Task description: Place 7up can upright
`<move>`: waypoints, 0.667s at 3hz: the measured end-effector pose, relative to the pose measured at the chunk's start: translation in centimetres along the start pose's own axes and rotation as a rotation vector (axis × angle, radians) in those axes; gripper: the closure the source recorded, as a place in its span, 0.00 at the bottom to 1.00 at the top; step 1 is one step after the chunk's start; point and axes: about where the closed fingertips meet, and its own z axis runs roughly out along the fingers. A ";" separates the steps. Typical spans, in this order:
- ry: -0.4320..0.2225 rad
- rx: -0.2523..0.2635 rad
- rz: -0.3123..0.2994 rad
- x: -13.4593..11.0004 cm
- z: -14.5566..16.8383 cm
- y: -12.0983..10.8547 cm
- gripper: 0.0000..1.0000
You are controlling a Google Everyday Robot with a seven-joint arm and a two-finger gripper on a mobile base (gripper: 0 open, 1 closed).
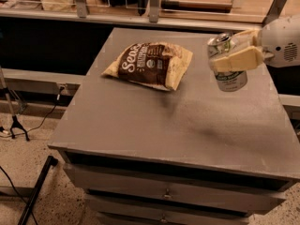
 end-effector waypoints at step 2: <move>-0.329 -0.114 0.095 1.0 -2.5 1.4 1.00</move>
Offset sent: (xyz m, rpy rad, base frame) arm -0.0303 -0.0309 0.0004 0.4214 -0.0046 0.0765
